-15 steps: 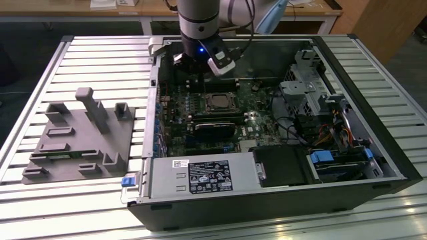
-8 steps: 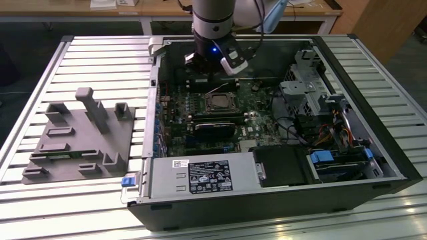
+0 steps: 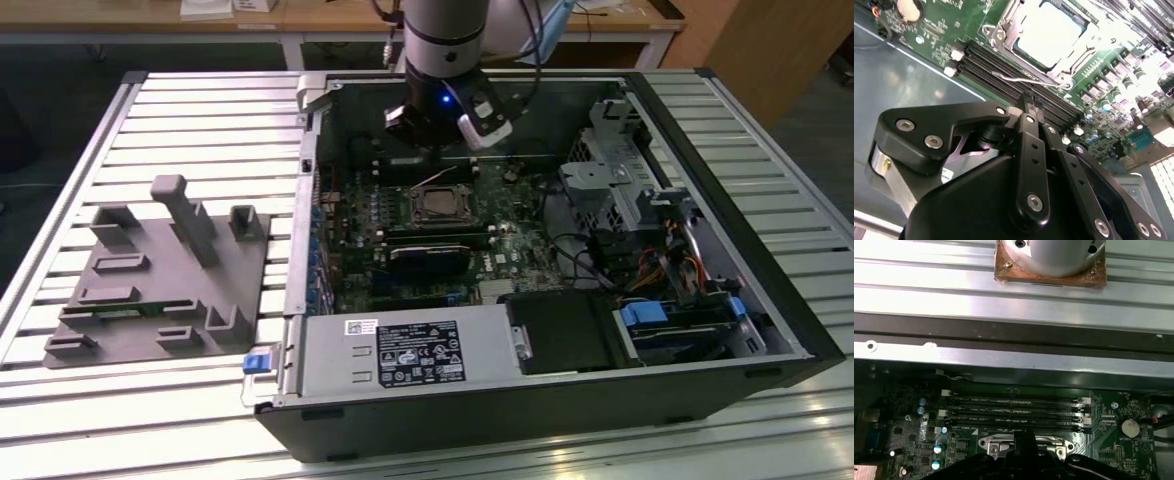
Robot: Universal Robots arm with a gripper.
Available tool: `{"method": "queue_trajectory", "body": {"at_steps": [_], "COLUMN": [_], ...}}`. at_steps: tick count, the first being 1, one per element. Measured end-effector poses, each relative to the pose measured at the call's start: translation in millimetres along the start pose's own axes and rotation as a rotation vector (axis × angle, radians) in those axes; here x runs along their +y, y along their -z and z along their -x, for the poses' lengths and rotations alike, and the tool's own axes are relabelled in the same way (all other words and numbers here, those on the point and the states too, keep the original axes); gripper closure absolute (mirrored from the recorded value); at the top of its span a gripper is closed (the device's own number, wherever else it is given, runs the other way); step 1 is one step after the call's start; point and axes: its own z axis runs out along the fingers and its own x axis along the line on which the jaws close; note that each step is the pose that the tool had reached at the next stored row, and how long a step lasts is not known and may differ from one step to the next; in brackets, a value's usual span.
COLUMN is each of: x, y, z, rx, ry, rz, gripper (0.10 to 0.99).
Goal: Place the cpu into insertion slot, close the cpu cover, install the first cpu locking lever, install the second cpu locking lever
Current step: 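Install the first cpu locking lever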
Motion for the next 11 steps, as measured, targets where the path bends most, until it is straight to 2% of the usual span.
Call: {"method": "queue_trajectory", "body": {"at_steps": [6, 7, 9, 11], "x": [0.0, -0.1, -0.2, -0.4], "y": [-0.2, -0.4, -0.9, -1.7], "z": [0.6, 0.6, 0.6, 0.5], "rx": [-0.0014, -0.0046, -0.0179, -0.0311], "ry": [-0.005, -0.008, -0.019, -0.033], "rz": [-0.006, -0.014, -0.029, -0.040], "gripper": [0.980, 0.980, 0.980, 0.980]}}
